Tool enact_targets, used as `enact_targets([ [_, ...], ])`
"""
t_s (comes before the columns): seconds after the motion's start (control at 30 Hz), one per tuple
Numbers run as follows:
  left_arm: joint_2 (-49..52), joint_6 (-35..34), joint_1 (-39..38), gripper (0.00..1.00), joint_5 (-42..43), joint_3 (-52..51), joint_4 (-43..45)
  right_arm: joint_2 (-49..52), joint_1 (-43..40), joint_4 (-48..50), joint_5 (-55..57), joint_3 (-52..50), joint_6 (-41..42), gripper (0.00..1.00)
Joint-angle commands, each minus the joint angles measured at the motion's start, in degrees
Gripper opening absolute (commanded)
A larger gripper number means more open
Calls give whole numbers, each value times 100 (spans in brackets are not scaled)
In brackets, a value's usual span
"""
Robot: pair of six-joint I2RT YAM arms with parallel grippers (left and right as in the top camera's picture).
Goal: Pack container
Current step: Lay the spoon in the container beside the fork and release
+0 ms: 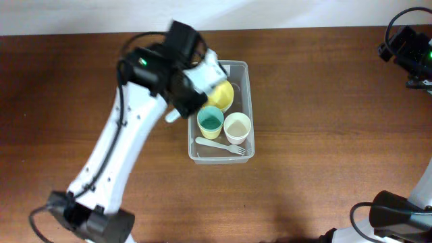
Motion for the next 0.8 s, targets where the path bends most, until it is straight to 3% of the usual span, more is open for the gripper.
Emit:
enact_targets([
  [0.0, 177, 955, -417, 1, 46, -175, -48, 31, -15, 17, 28, 0, 44, 99],
  [0.3, 667, 1873, -831, 1, 595, -1311, 175, 31, -15, 17, 28, 0, 44, 99],
  [0.63, 905, 2308, -831, 2, 647, -1491, 647, 31, -15, 17, 28, 0, 44, 99],
  [0.77, 986, 2500, -817, 23, 697, -1491, 717, 31, -15, 20, 28, 0, 44, 99],
])
